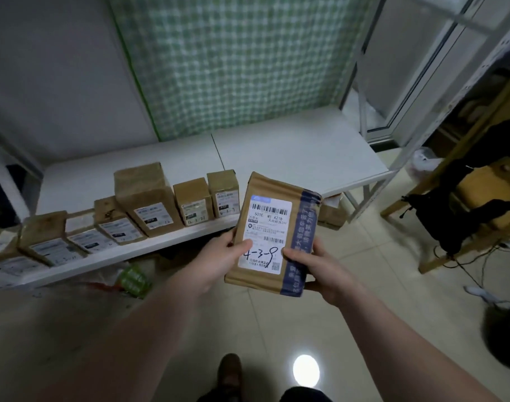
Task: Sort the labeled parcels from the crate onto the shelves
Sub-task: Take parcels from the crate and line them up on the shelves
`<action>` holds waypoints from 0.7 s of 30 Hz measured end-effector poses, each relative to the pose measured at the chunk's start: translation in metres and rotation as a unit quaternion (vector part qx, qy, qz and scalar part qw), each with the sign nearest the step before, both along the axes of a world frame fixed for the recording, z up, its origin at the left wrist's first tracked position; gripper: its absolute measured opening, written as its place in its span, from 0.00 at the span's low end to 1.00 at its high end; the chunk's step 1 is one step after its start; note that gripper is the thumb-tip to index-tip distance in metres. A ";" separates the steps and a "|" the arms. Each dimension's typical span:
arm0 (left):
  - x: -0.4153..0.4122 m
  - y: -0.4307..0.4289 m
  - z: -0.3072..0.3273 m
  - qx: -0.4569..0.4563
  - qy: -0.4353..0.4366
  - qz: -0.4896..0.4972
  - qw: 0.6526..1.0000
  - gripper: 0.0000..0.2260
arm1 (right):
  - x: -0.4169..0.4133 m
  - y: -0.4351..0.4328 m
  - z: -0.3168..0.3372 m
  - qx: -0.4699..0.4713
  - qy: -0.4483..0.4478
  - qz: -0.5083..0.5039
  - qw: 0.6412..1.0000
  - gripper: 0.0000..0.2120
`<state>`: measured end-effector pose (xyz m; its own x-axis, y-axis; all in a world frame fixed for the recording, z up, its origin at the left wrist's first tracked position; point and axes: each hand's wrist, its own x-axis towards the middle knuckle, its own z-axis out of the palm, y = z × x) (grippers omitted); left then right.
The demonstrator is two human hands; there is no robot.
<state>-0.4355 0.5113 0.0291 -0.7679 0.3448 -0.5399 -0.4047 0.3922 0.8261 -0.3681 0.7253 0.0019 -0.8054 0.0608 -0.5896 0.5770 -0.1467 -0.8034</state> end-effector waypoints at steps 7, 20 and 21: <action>-0.037 0.066 -0.021 -0.036 0.005 0.029 0.999 0.18 | -0.063 0.062 -0.026 0.014 0.018 0.029 0.999 0.40; -0.125 0.165 -0.102 -0.187 0.160 0.139 0.959 0.16 | -0.213 0.150 -0.099 0.209 0.152 0.173 0.951 0.53; -0.134 0.164 -0.110 -0.206 0.169 0.147 0.953 0.15 | -0.222 0.147 -0.108 0.221 0.166 0.171 0.946 0.53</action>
<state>-0.5695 0.6753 -0.0809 -0.9525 -0.1000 -0.2875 -0.2854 0.6216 0.7295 -0.5901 0.8718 -0.1064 -0.9587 -0.0556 -0.2789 0.2353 0.3952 -0.8879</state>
